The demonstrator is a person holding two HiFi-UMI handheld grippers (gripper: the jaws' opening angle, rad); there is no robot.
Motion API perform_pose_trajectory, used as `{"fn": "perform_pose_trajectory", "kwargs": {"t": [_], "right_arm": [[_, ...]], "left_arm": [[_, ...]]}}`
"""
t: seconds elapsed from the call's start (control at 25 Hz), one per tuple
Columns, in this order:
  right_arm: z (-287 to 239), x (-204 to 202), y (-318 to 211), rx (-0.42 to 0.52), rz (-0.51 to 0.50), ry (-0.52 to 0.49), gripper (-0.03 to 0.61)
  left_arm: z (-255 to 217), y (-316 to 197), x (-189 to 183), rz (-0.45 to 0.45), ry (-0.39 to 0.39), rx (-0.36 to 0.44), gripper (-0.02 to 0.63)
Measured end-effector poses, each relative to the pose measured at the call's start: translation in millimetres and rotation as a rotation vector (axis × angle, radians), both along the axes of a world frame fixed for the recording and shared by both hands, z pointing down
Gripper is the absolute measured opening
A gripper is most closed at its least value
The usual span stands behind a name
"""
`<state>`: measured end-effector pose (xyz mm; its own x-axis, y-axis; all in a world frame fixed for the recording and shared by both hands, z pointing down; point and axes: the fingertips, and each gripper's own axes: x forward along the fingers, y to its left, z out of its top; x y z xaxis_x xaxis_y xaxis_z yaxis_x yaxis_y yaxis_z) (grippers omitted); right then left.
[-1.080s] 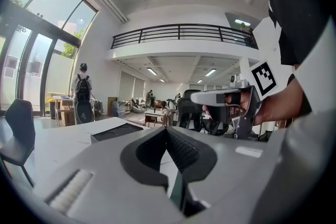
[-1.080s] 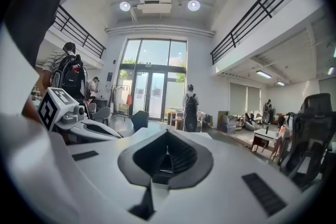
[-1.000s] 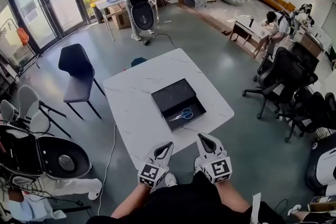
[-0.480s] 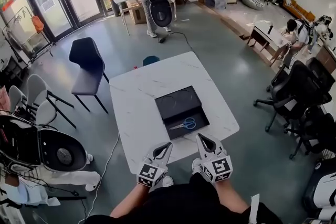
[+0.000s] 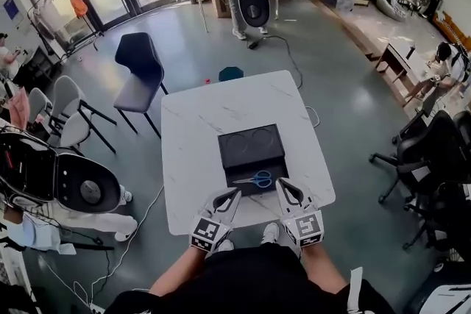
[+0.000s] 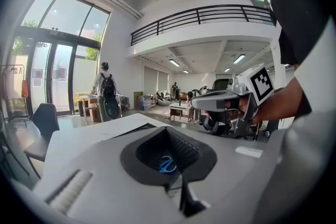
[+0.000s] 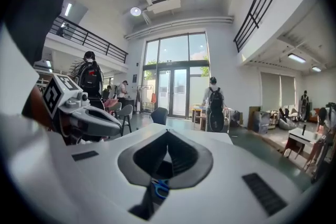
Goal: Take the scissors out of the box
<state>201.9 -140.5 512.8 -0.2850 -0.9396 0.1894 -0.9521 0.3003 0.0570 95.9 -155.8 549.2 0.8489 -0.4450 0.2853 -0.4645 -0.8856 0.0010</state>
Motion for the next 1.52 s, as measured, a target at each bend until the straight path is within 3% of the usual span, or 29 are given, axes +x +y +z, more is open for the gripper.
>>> {"fn": "perform_pose_trajectory", "kwargs": {"t": [0.36, 0.56, 0.72, 0.8, 1.04, 1.2, 1.36, 1.52], "right_arm": [[30, 20, -28, -0.04, -0.182, 0.015, 0.006], [36, 25, -47, -0.041, -0.257, 0.054, 0.006], [42, 30, -68, -0.077, -0.272, -0.007, 0.006], [46, 31, -77, -0.1, -0.286, -0.03, 0.006], [50, 0, -89, -0.147, -0.425, 0.055, 0.006], [68, -22, -87, -0.256, -0.514, 0.05, 0.008], [97, -39, -82, -0.347, -0.61, 0.164, 0.006], [130, -48, -75, -0.434, -0.695, 0.355, 0.006]], "left_arm": [[0, -24, 14, -0.217, 0.013, -0.055, 0.009], [4, -30, 3, -0.304, -0.005, -0.071, 0.009], [13, -43, -13, -0.384, 0.016, -0.13, 0.009], [14, -52, -15, -0.397, 0.031, -0.132, 0.009], [10, -77, -19, -0.411, 0.05, -0.102, 0.009], [13, -85, -25, -0.423, 0.067, -0.112, 0.009], [8, -91, -30, -0.414, 0.049, -0.067, 0.009], [11, -92, -37, -0.401, 0.038, -0.072, 0.009]]}}
